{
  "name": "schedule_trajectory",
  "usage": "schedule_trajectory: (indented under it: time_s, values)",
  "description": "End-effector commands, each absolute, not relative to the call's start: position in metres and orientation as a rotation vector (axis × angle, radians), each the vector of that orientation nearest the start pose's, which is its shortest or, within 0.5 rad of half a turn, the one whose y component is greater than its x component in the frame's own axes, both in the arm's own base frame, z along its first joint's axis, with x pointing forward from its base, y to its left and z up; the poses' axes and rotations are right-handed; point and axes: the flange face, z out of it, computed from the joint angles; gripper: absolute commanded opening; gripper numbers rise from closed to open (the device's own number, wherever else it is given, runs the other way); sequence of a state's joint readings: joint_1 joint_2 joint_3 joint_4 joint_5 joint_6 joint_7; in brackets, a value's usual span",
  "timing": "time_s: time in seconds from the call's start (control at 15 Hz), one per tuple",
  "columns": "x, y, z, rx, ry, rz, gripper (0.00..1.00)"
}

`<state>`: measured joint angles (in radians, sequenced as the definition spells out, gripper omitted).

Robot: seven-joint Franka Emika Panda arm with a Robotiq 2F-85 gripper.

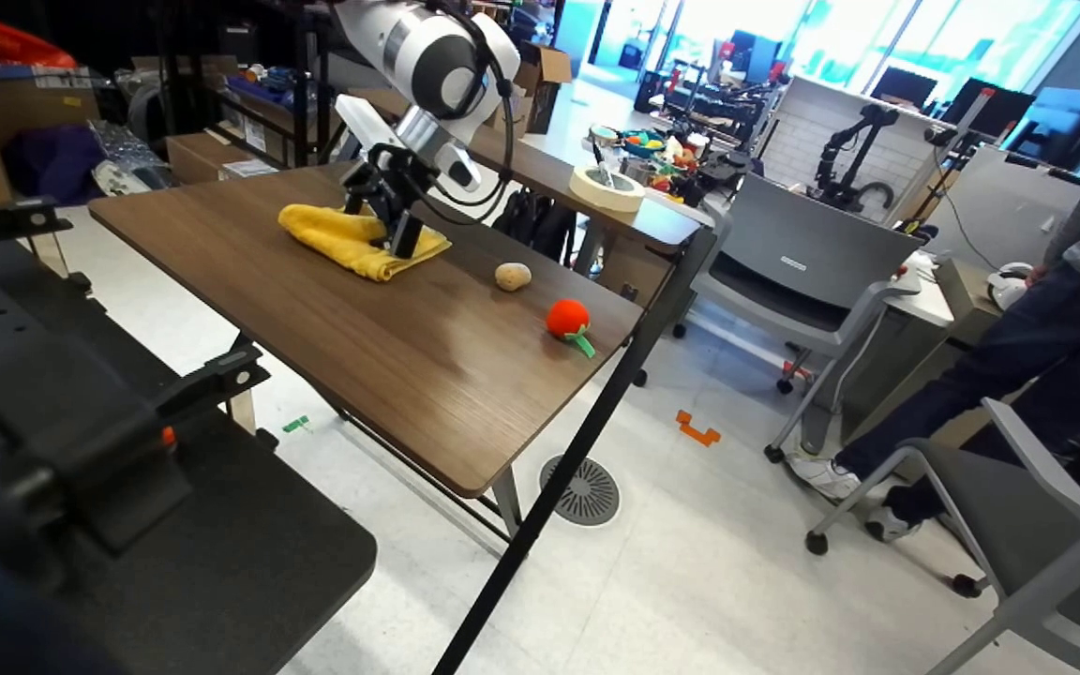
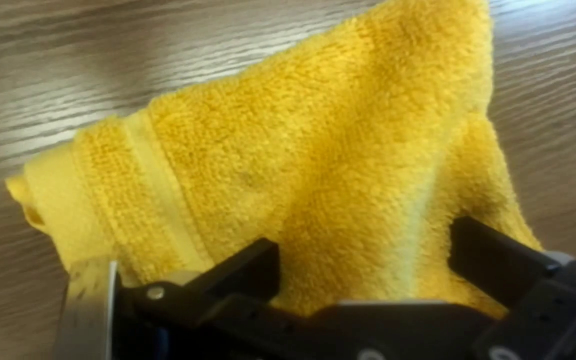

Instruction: Use the towel to clean the table and move the toys to the left

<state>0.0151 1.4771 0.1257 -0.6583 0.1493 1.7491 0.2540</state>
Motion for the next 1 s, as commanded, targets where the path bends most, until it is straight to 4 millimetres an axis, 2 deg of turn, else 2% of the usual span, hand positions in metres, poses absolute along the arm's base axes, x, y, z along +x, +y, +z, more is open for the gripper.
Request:
schedule_trajectory:
  time_s: [0.0, 0.07, 0.13, 0.27, 0.4, 0.6, 0.67, 0.73, 0.87, 0.93]
  values:
    - [0.732, 0.064, 0.018, -2.842, 0.388, 0.614, 1.0]
    - [0.732, 0.062, 0.018, -2.84, 0.397, 0.614, 1.0]
    - [0.739, 0.079, 0.025, -2.938, 0.455, 0.53, 1.0]
    - [0.747, 0.102, 0.04, -3.003, 0.502, 0.425, 1.0]
    - [0.752, 0.129, 0.048, -3.056, 0.572, 0.306, 1.0]
    - [0.75, 0.164, 0.046, -3.152, 0.683, 0.136, 1.0]
    - [0.749, 0.17, 0.044, -3.177, 0.731, 0.081, 1.0]
    - [0.751, 0.163, 0.047, -3.133, 0.658, 0.176, 1.0]
    - [0.749, 0.175, 0.047, -3.147, 0.655, 0.16, 1.0]
    - [0.749, 0.173, 0.047, -3.145, 0.659, 0.16, 1.0]
